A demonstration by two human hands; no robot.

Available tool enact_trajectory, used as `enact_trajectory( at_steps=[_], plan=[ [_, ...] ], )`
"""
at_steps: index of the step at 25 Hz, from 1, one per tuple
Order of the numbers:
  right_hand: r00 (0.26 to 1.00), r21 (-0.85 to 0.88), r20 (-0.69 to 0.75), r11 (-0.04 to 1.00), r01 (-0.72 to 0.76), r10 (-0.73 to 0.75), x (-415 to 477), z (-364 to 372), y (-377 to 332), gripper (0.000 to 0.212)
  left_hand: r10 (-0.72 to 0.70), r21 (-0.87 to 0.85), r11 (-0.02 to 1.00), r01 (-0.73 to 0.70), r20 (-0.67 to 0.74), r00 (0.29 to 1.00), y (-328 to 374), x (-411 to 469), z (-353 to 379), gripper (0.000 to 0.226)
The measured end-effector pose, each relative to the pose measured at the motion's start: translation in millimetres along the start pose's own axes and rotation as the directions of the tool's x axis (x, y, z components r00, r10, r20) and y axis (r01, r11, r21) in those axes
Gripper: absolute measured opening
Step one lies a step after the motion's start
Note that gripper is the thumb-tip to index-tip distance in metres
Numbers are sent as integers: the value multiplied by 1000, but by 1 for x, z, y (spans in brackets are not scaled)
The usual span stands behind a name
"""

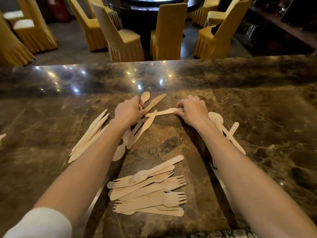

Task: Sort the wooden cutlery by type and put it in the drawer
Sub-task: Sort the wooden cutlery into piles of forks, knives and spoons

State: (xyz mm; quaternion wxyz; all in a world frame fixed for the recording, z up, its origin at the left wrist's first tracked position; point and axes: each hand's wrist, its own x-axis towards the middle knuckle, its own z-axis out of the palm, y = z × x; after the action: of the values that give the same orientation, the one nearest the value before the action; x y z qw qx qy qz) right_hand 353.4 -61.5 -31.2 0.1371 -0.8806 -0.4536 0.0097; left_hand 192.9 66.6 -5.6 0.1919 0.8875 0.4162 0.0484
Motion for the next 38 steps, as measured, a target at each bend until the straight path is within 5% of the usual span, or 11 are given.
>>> enact_trajectory(
  at_steps=[6,13,19,23,31,38],
  plan=[
    [987,115,161,993,-10,-9,6,-13,-1,11,51,-280,959,-52,-11,999,-8,-8,-14,25],
    [987,320,-145,947,-13,63,-15,-33,2,13,-177,-499,852,159,11,984,-98,-57,-67,18],
    [998,620,55,783,-54,26,-24,-29,-31,15,-268,-409,861,302,139,953,-138,-95,-66,16],
    [971,651,192,759,-17,-143,-34,-14,-65,10,-285,-323,901,288,60,957,-141,-96,-58,17],
    [902,659,165,725,201,-400,-11,-3,-139,10,-294,-267,931,250,-141,945,-153,-121,-66,12],
    [807,554,254,764,331,-533,0,38,-191,6,-231,-187,961,205,-126,965,-139,-166,-51,5]
  ],
)
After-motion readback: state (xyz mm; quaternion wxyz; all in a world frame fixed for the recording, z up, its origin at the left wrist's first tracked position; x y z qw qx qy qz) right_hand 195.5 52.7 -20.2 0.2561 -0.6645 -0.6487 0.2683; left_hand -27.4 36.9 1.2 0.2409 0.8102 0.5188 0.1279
